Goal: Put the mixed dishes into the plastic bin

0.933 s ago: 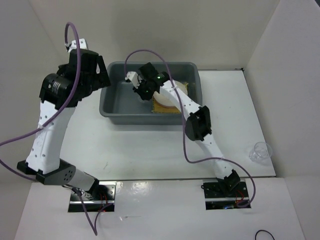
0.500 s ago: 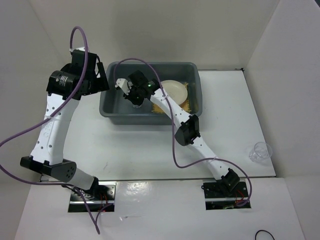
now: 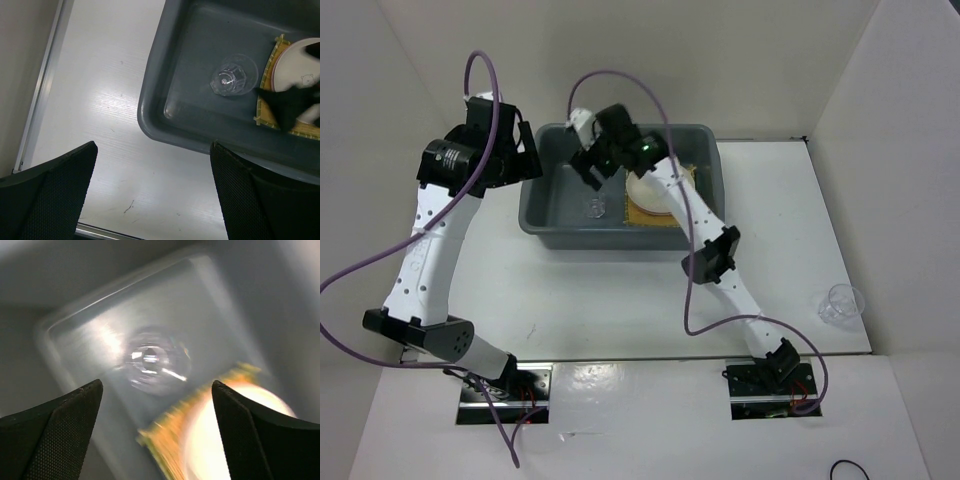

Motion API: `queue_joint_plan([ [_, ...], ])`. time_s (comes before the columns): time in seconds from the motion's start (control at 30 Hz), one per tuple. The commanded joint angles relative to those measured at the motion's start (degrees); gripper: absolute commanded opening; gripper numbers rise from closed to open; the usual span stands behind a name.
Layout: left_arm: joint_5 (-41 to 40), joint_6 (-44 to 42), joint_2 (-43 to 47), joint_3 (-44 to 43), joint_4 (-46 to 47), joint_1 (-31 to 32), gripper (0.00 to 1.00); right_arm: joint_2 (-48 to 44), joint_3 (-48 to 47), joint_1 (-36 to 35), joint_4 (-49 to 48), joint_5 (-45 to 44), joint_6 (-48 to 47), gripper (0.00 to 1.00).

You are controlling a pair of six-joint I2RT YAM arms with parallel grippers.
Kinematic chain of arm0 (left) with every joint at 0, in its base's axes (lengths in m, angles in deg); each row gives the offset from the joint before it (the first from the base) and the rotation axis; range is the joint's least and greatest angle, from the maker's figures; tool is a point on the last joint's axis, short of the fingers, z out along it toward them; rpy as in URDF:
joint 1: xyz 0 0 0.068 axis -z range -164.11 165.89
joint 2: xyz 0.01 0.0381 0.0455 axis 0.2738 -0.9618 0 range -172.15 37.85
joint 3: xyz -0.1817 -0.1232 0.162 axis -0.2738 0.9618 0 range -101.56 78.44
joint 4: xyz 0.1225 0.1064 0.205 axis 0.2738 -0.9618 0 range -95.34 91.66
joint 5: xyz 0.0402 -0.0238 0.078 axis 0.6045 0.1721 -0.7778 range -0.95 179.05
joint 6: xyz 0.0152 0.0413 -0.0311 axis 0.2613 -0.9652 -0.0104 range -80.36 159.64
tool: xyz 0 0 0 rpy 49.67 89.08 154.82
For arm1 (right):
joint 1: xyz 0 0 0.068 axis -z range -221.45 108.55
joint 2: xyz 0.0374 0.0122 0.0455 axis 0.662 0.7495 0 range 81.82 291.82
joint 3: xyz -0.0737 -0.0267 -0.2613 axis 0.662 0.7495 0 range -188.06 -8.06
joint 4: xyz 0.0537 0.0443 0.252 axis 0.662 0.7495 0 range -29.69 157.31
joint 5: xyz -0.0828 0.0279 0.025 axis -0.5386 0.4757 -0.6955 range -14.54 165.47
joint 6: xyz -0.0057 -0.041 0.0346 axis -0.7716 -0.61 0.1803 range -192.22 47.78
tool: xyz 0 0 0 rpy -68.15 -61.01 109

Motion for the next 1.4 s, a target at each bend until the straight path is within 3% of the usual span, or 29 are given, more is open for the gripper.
queue_joint_plan([
  [0.0,-0.06,-0.21,0.38,-1.78,1.54,-0.26,0.99,-12.66,-2.79,11.55,-1.44,-9.91,8.22,0.94],
  [0.07,-0.06,-1.08,0.91,-1.26,2.07,-0.26,0.99,-15.9,-0.7,16.32,3.82,-14.73,9.36,0.95],
  [0.1,0.9,-1.09,1.53,-1.26,2.85,-0.26,0.99,-17.75,1.41,21.91,4.98,-15.88,9.37,0.95],
  [0.2,2.57,-1.79,2.15,0.93,4.52,-0.26,0.99,-27.41,15.01,32.56,7.09,-10.46,9.9,0.95],
  [0.4,5.03,0.23,2.68,4.28,7.78,-0.79,0.99,-48.15,60.39,44.44,1.93,-7.81,8.14,0.95],
  [0.67,13.29,3.04,-0.04,3.75,8.75,-0.79,0.99,-65.47,98.66,53.69,-7.11,-15.08,6.38,0.95],
  [0.83,15.84,1.47,-4.61,-1.68,5.94,-0.79,0.99,-69.7,108.82,61.24,-8.98,-17.83,5.77,0.95],
  [0.97,16.9,0.32,-7.95,-5.47,5.14,-0.79,0.99,-71.29,114.53,61.78,-9.51,-18.62,4.45,0.95],
  [1.23,19.63,0.32,-11.74,-11.09,4.61,-0.79,0.99,-72.96,115.07,61.79,-7.14,-19.76,1.29,0.95],
  [1.37,19.1,0.32,-10.25,-8.48,4.61,-0.79,0.99,-72.96,115.07,61.79,-6.35,-19.76,1.28,0.95],
])
